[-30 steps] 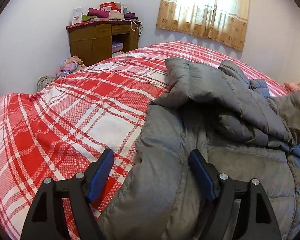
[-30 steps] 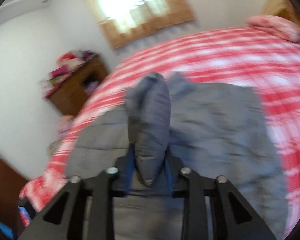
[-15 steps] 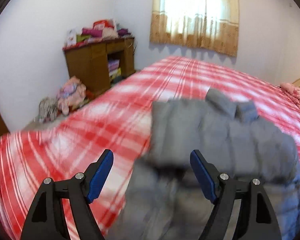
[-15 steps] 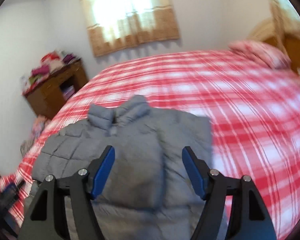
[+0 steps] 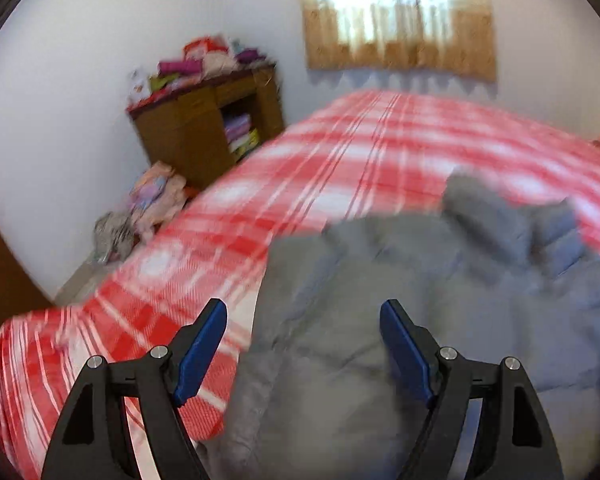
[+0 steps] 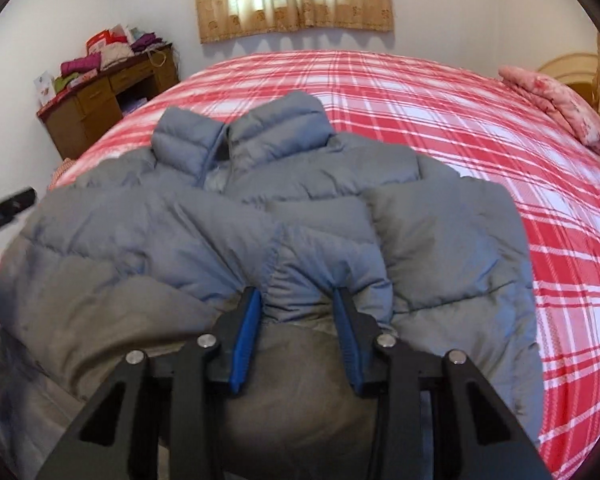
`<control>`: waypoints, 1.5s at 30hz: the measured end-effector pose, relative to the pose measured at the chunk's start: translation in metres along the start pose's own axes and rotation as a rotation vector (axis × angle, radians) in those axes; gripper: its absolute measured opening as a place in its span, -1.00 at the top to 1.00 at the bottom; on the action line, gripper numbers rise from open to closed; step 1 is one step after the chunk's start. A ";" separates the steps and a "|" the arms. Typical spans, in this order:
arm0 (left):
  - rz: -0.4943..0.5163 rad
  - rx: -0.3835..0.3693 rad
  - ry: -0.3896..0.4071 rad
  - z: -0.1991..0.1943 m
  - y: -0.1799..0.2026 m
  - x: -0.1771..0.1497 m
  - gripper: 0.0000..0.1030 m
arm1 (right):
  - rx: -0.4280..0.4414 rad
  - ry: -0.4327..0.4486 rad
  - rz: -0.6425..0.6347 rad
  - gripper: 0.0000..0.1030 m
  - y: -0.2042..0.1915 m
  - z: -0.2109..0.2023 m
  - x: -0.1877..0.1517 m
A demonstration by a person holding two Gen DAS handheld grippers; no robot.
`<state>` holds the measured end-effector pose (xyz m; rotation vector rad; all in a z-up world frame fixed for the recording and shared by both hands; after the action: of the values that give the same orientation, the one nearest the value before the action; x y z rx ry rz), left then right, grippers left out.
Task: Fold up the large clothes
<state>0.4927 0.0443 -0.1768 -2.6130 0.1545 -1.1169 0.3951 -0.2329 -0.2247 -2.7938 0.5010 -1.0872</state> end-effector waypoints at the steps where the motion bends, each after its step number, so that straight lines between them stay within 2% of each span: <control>1: -0.013 -0.008 -0.028 0.013 -0.001 -0.015 -0.55 | 0.007 0.000 0.000 0.18 0.000 -0.001 0.001; 4: -0.124 -0.129 -0.080 0.034 -0.010 -0.039 -0.58 | 0.050 -0.007 0.038 0.18 0.005 0.000 0.001; 5: -0.169 -0.141 -0.073 0.035 -0.017 -0.041 -0.58 | 0.058 -0.010 0.050 0.18 0.007 0.001 0.001; 6: -0.180 -0.136 -0.075 0.036 -0.018 -0.042 -0.58 | 0.062 -0.011 0.053 0.18 0.007 0.002 0.001; 10: -0.082 -0.040 -0.097 0.037 -0.003 -0.039 -0.60 | 0.062 -0.015 0.053 0.17 0.005 0.001 0.001; 13: -0.087 -0.036 -0.093 0.035 -0.004 -0.040 -0.60 | 0.069 -0.039 0.051 0.12 0.004 0.001 0.003; 15: -0.135 -0.054 -0.070 0.030 -0.011 -0.045 -0.60 | 0.061 -0.074 0.046 0.10 0.001 -0.004 0.011; 17: -0.209 -0.074 -0.024 0.018 -0.026 -0.049 -0.60 | 0.117 -0.060 0.112 0.00 0.001 -0.017 0.031; 19: -0.270 -0.084 0.029 0.007 -0.035 -0.052 -0.60 | 0.146 -0.022 0.177 -0.49 -0.001 -0.027 0.059; 20: -0.291 -0.079 0.057 0.001 -0.038 -0.053 -0.60 | 0.143 -0.019 0.199 -0.59 -0.005 -0.025 0.075; 23: -0.291 -0.057 0.120 -0.013 -0.039 -0.051 -0.60 | 0.145 -0.098 0.281 -0.67 -0.015 0.004 0.115; 25: -0.267 -0.046 0.129 -0.015 -0.035 -0.048 -0.60 | 0.105 -0.162 0.390 -0.67 -0.009 0.035 0.132; 28: -0.251 -0.033 0.142 -0.016 -0.033 -0.045 -0.60 | 0.099 -0.213 0.508 -0.67 -0.003 0.071 0.148; 32: -0.268 -0.026 0.155 -0.016 -0.036 -0.047 -0.60 | 0.090 -0.269 0.570 -0.67 -0.008 0.113 0.166; 35: -0.275 -0.035 0.142 -0.011 -0.035 -0.047 -0.60 | 0.063 -0.311 0.611 -0.72 -0.006 0.137 0.167; 38: -0.271 -0.042 0.123 -0.006 -0.034 -0.046 -0.60 | 0.031 -0.337 0.558 -0.77 -0.010 0.145 0.165; 39: -0.270 -0.043 0.120 -0.005 -0.034 -0.046 -0.60 | 0.017 -0.342 0.523 -0.71 -0.013 0.142 0.164; 41: -0.270 -0.045 0.116 -0.004 -0.033 -0.046 -0.60 | -0.024 -0.354 0.461 -0.27 -0.013 0.131 0.162; 42: -0.269 -0.043 0.113 -0.003 -0.033 -0.046 -0.60 | -0.038 -0.356 0.445 0.13 -0.011 0.128 0.161; 43: -0.269 -0.043 0.110 -0.002 -0.033 -0.046 -0.60 | -0.049 -0.362 0.432 0.44 -0.004 0.120 0.157; 45: -0.269 -0.044 0.104 -0.001 -0.033 -0.047 -0.60 | -0.037 -0.384 0.452 0.60 0.011 0.106 0.148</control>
<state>0.4591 0.0851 -0.1981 -2.6729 -0.1580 -1.3519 0.5658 -0.2959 -0.2105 -2.6237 1.0345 -0.4433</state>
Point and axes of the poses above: each gripper's, at about its wrist camera, not at the fingertips, and z roughly the way its jaws point, y to its right, x to its top, the point moved 5 cm from there along z, roughly the way its jaws point, and after that the axes turned 13 degrees about z, right-handed, at the moved point
